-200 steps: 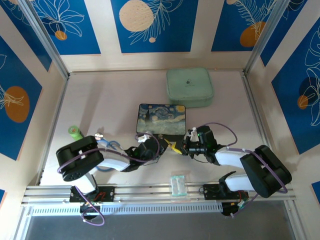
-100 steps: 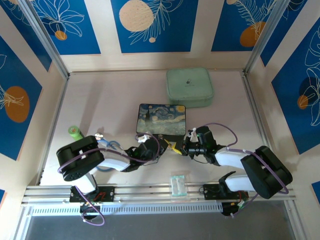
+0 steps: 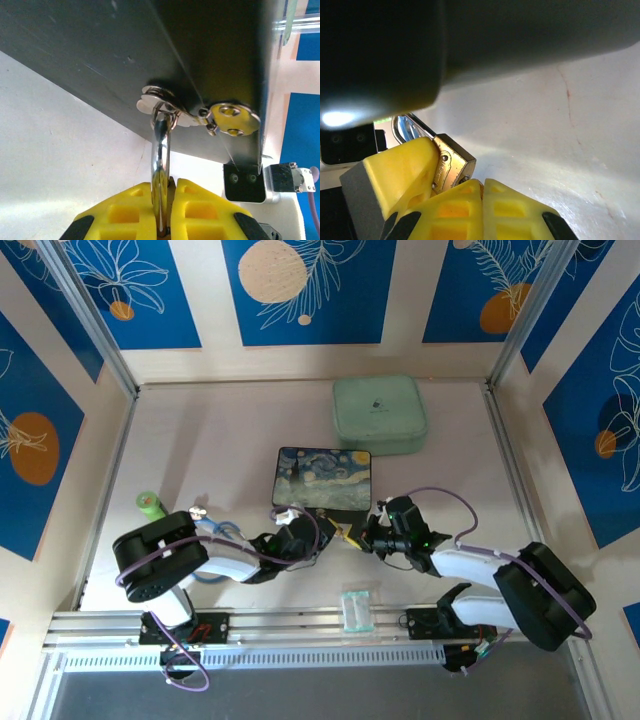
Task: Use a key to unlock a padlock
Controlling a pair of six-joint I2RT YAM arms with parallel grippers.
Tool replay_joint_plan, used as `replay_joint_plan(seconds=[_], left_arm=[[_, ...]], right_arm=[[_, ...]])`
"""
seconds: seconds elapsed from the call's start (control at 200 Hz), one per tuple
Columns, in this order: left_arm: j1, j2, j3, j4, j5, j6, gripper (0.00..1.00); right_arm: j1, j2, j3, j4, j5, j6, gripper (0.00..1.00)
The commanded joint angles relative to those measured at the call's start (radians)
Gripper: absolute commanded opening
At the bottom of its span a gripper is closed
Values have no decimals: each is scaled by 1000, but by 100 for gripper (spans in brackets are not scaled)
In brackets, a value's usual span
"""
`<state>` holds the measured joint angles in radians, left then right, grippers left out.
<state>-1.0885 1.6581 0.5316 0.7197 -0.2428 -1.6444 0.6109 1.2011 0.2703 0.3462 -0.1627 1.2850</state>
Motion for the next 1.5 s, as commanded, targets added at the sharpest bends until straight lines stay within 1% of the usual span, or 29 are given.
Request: replay_joint_plan(seconds=[0.0,0.08,0.21,0.33,0.44,0.485,0.535,0.59,0.595,0.615,0.625,0.64,0.75,0.83,0.9,0.941,0.981,0.996,1.011,1.021,1.081,1.141,1.186,1.216,1.246,1.381,1.436,1.496], left_arm=[[-21,-6,29,69,75,21,0],[-18,-18,24,37,60,31,0],[-8,-26,13,18,46,37,0],[1,-23,0,27,42,35,0],[1,-23,0,20,42,42,0],[1,-25,0,12,42,46,0],[2,-27,1,1,39,52,0],[5,-26,0,-11,38,58,0],[5,-26,1,-12,37,59,0],[7,-26,0,-16,37,64,0],[8,-26,1,-18,38,65,0],[10,-28,1,-24,40,69,0],[16,-38,8,-61,46,87,0],[16,-50,11,-87,40,100,0],[16,-65,13,-109,30,111,0],[16,-73,13,-120,25,115,0],[17,-81,10,-126,22,119,0],[18,-84,10,-128,21,121,0],[18,-87,9,-129,20,122,0],[18,-89,7,-131,18,124,0],[18,-102,7,-148,13,130,0],[18,-114,6,-163,10,139,0],[17,-121,4,-168,9,146,0],[19,-125,5,-173,11,151,0],[21,-130,4,-175,15,158,0],[31,-138,-1,-181,37,178,0],[32,-140,1,-184,43,185,0],[33,-140,3,-188,49,190,0]], right_arm=[[9,-51,57,-112,65,-88,7],[9,-80,77,-256,105,-157,16],[2,-84,113,-440,134,-269,18],[-8,-90,109,-465,113,-335,18],[3,-119,112,-454,108,-443,22],[16,-134,126,-467,126,-505,31],[32,-147,159,-521,163,-572,47],[60,-150,220,-613,249,-630,63],[62,-150,225,-619,257,-635,65],[75,-150,243,-645,297,-652,83],[80,-149,252,-657,311,-659,86],[90,-150,266,-674,340,-670,88],[144,-157,319,-718,419,-802,88],[190,-179,307,-673,460,-884,85],[215,-208,285,-615,492,-917,85],[222,-229,272,-580,519,-921,86],[227,-256,261,-558,558,-891,87],[228,-266,259,-553,569,-878,90],[228,-274,256,-550,577,-863,98],[228,-283,254,-550,583,-852,100],[224,-317,240,-545,601,-810,99],[214,-338,221,-526,575,-836,100],[210,-348,208,-514,539,-874,94],[210,-352,196,-504,512,-903,87],[211,-356,190,-504,497,-916,83],[231,-353,173,-510,442,-930,81],[249,-347,154,-483,425,-948,74],[277,-333,135,-453,436,-969,71]])
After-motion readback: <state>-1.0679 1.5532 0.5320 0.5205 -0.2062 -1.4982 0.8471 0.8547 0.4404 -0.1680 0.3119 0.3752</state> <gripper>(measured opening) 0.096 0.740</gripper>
